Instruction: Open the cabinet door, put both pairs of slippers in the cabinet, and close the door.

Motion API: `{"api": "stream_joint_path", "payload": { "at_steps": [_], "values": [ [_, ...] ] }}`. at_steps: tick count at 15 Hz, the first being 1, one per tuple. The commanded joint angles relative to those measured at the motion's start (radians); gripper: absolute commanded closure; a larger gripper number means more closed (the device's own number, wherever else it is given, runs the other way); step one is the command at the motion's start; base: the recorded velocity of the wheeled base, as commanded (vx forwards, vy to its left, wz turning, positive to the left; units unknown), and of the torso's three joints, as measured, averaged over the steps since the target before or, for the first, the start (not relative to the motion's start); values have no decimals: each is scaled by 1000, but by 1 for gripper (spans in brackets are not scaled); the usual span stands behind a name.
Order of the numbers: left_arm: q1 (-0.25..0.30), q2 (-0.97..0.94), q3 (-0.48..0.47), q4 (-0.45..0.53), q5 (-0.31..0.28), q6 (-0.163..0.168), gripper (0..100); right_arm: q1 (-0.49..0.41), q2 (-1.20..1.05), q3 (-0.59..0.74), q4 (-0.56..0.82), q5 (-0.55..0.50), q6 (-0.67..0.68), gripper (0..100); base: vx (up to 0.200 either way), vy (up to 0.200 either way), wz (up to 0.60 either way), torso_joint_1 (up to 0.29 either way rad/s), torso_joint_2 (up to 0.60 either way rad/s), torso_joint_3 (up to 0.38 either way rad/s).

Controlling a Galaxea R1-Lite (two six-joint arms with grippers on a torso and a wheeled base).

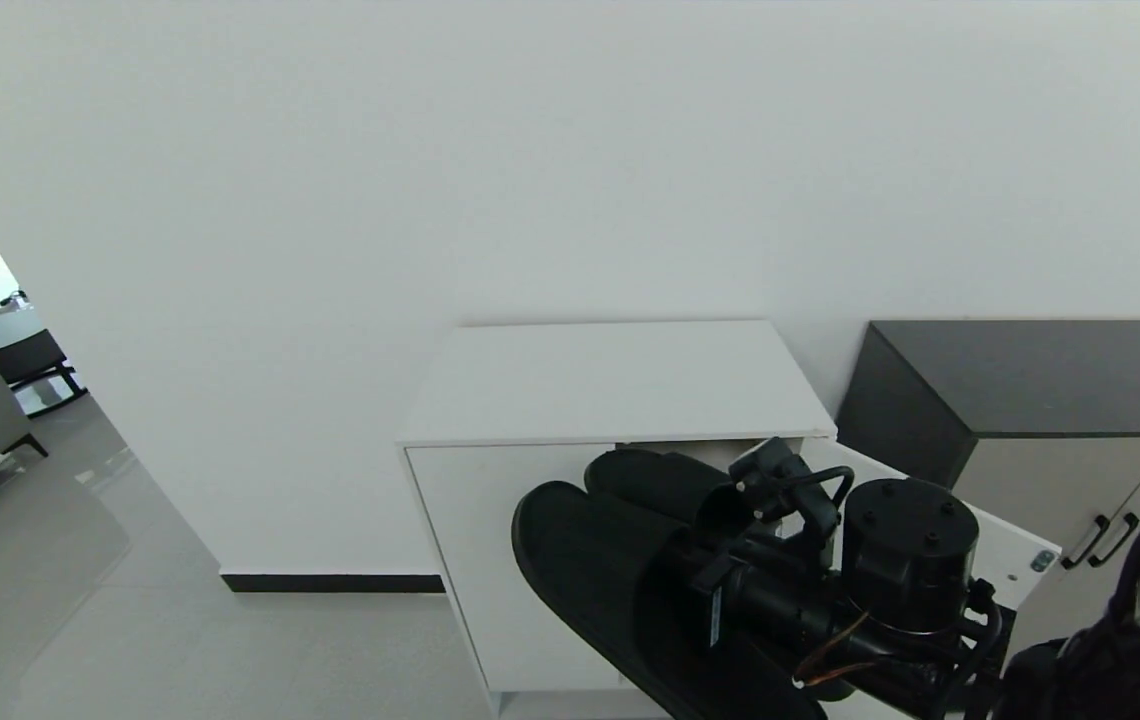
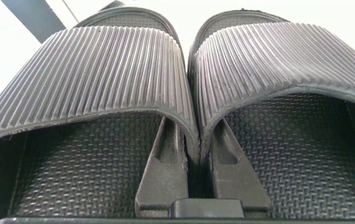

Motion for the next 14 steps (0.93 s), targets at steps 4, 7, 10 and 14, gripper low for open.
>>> {"api": "stream_joint_path", "payload": {
  "at_steps": [4,7,10,14],
  "values": [
    [1,1,0,0,0,-1,100,-1,26,42,-64,50,0,100,0,-200,0,2,4,2],
    [1,1,0,0,0,-1,100,-5,43,65,-137,86,0,100,0,-133,0,2,2,3],
    [1,1,0,0,0,-1,100,-5,72,81,-194,87,0,100,0,0,0,0,0,0],
    [1,1,0,0,0,-1,100,-5,122,101,-288,109,0,100,0,0,0,-23,58,30]
  ]
}}
